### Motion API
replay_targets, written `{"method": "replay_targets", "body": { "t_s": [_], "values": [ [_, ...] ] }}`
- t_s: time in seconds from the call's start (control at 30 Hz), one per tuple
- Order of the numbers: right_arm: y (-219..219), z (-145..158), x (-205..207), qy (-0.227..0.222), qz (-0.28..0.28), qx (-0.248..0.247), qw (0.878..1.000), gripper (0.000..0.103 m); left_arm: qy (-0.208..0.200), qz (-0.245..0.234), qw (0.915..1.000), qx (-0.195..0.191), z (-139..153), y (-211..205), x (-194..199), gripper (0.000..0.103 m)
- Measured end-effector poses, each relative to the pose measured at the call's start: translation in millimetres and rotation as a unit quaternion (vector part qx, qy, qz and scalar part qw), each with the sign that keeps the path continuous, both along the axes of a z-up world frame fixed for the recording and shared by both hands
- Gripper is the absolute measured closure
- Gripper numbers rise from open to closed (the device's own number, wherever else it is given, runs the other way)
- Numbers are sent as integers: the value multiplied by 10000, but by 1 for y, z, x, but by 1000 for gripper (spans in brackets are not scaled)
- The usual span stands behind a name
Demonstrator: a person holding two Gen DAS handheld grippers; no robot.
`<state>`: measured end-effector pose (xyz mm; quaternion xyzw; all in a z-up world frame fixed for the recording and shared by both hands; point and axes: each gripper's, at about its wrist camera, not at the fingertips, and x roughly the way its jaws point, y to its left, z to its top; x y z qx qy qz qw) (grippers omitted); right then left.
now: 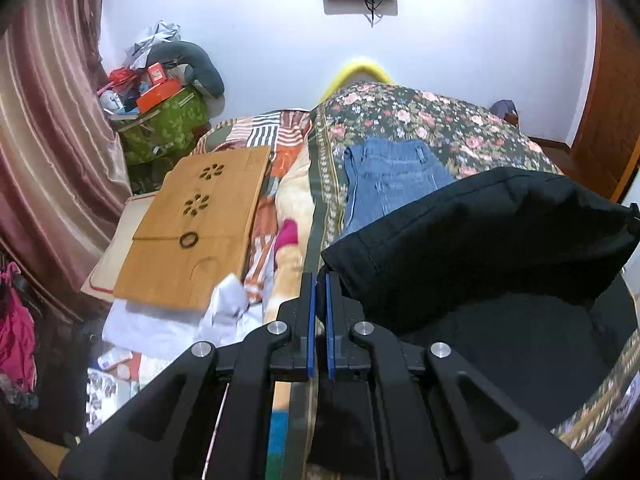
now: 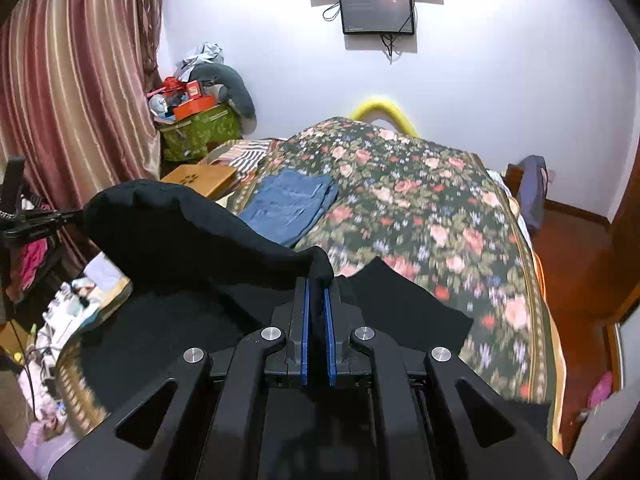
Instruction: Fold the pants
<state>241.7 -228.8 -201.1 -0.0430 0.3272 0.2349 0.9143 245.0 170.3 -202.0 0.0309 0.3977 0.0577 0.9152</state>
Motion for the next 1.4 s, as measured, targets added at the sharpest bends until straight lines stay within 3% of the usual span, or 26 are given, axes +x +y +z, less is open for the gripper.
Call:
{"method": "replay_targets", "body": {
  "t_s": [0.3, 0.53, 0.67, 0.73, 0.8, 0.83, 0.87, 0.97, 1.0, 1.2, 1.4],
  "values": [
    [2, -42, -67, 358, 123, -102, 9992, 97, 313, 239, 9990, -217, -52, 12, -65, 100],
    [0, -87, -90, 836, 47, -170, 9963, 97, 852, 412, 9947, -390, -106, 13, -88, 100],
    [-3, -93, -99, 908, 7, -315, 9954, 96, 1086, 450, 9922, -423, -123, 13, -91, 100],
    [-4, -89, -104, 855, -26, -444, 9953, 91, 1117, 485, 9917, -408, -122, 15, -92, 100],
    [-7, -82, -106, 750, -133, -671, 9948, 71, 1044, 537, 9924, -356, -114, 17, -94, 97],
    [-8, -79, -108, 673, -194, -736, 9948, 66, 1010, 575, 9928, -285, -110, 18, -95, 94],
    [-10, -75, -108, 580, -260, -785, 9949, 58, 937, 628, 9934, -204, -104, 18, -96, 84],
    [-22, -60, -106, 383, -457, -766, 9953, 37, 590, 782, 9952, 0, -82, 16, -99, 43],
    [-24, -55, -104, 338, -501, -702, 9957, 34, 461, 791, 9958, 50, -74, 14, -99, 35],
    [-28, -27, -84, 156, -566, -401, 9975, 33, 162, 576, 9982, 25, -37, -15, -73, 17],
    [-16, -19, -45, 60, -428, -426, 9982, 33, 37, 142, 9996, -220, -18, -58, -28, 9]
  ]
}}
